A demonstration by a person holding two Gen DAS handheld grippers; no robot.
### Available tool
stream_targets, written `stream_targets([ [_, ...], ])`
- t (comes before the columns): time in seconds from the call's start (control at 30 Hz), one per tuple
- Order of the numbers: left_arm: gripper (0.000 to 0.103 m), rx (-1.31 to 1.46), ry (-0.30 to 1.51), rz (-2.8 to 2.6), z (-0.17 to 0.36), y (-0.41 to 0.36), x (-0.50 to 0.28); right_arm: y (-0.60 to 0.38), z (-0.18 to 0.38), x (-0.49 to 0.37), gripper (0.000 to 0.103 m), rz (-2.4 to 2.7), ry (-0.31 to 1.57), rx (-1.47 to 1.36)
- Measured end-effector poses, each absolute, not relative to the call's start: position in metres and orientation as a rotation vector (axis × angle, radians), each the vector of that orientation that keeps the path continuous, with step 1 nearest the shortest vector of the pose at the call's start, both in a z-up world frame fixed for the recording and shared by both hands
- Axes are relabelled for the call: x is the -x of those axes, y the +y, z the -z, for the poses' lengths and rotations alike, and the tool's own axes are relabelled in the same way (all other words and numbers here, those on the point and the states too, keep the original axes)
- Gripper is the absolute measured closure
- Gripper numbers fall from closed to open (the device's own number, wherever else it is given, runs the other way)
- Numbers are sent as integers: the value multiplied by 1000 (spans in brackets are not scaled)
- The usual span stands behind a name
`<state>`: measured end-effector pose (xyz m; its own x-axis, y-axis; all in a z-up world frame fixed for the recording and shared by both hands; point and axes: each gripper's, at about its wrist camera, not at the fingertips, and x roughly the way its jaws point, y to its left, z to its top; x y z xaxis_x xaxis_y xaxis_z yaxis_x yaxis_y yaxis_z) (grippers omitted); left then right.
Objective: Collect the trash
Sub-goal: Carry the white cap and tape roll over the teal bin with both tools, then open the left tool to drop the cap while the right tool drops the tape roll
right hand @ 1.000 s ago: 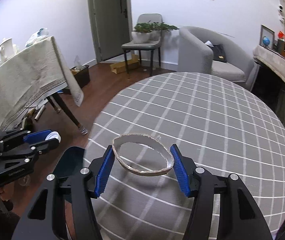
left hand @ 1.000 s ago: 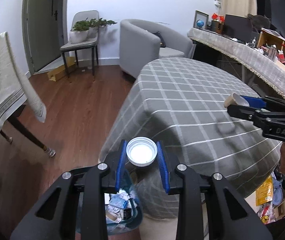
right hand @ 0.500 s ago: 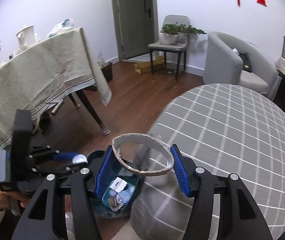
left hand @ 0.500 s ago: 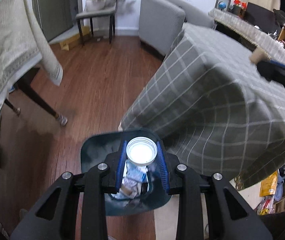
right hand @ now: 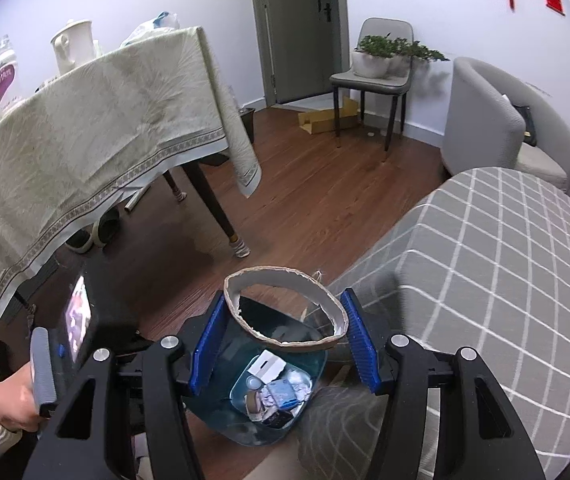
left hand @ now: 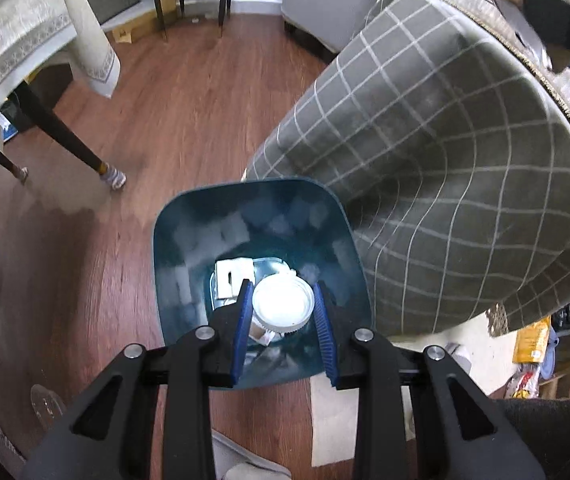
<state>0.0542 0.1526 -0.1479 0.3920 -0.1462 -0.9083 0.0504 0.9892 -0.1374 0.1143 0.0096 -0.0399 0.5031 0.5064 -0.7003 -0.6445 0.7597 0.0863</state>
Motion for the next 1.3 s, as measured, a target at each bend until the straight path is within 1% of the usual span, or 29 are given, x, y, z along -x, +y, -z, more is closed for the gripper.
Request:
stream_targets([
  [0.03,68,91,1162,128,148,154,-54,12,41,-114,45,-705,781,200],
  [0.1,59,89,1156,130,146,156,-53,19,45,-114,45,-710,792,210],
  [0.23,54,104,1126,123,138,165,-51,30,53,-114,45,-717,813,221],
  [0.43,51,137,1059,107,124,179,-49,41,65,-116,45,-720,852,235],
  [0.73,50,193,935,67,94,206,-40,55,91,-120,45,-715,940,259],
  [0.97,50,190,851,56,73,210,-36,68,114,-116,45,-727,1004,301],
  [1.23,54,184,778,57,51,211,-28,81,136,-112,45,-732,1055,351],
  [1.3,58,188,763,61,46,211,-27,83,142,-111,45,-730,1068,364],
])
